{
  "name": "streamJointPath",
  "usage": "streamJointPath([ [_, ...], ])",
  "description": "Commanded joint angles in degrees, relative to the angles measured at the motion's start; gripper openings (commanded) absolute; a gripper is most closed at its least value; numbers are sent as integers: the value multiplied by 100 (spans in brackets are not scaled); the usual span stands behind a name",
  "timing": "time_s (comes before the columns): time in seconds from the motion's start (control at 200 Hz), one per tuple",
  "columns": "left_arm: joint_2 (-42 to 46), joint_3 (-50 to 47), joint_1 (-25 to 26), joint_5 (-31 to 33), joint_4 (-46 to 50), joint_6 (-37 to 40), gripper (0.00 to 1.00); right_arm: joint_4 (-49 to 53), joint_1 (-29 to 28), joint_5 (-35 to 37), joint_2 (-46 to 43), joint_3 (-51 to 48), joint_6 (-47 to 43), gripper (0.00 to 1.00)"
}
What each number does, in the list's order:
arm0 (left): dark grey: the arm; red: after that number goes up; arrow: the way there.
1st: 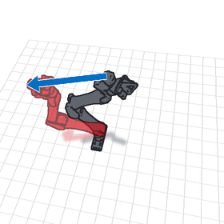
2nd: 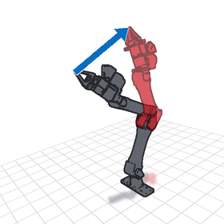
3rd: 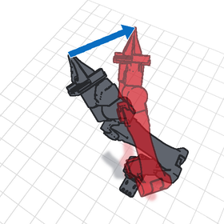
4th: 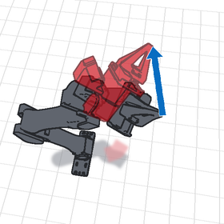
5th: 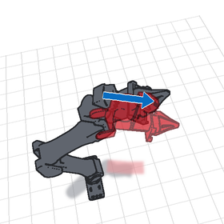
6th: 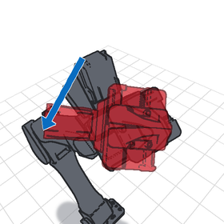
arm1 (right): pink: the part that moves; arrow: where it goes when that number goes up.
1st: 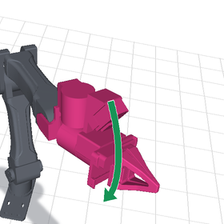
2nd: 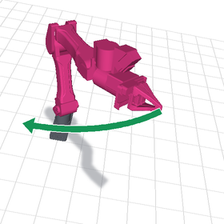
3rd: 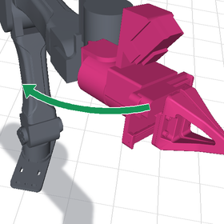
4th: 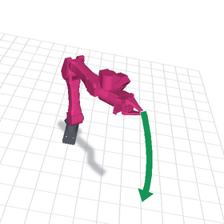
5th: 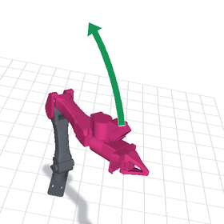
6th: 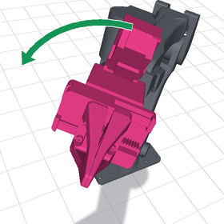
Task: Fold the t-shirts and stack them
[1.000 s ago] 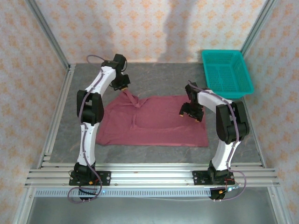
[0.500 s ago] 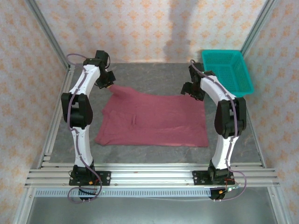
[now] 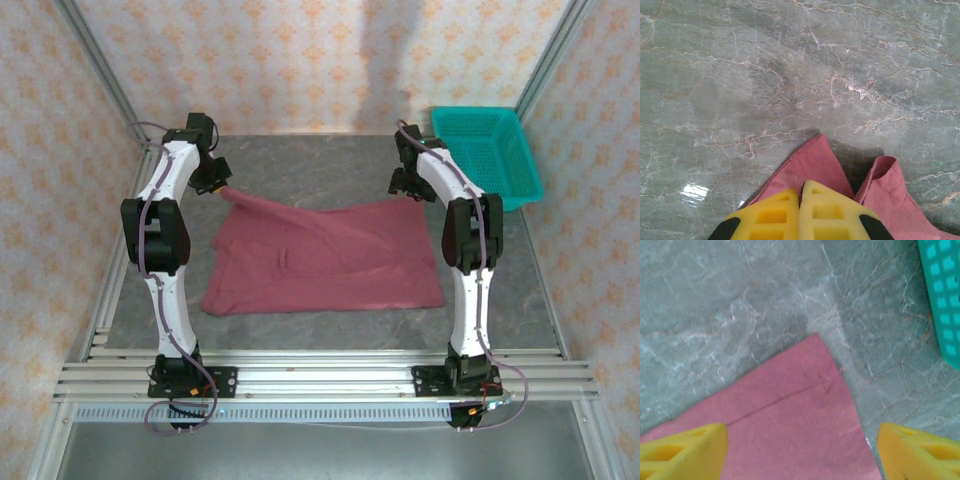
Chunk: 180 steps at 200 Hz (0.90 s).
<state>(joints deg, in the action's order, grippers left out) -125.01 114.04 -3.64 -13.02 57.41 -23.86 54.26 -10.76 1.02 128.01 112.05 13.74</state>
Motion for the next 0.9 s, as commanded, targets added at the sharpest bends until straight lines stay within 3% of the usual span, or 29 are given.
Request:
streamJointPath([
  [0.0, 162, -38, -27, 41, -54, 115, 0, 376, 39, 342, 352, 401, -78, 78],
  [0.35, 123, -39, -30, -62, -54, 162, 0, 640, 68, 507, 1165, 1366, -43, 72],
  [0.64, 190, -82, -14, -56, -74, 204, 0, 542, 84, 695, 1331, 1279, -47, 61],
  [0.896, 200, -92, -5, -57, -65, 219, 0, 449, 84, 662, 1436, 1246, 42, 46],
])
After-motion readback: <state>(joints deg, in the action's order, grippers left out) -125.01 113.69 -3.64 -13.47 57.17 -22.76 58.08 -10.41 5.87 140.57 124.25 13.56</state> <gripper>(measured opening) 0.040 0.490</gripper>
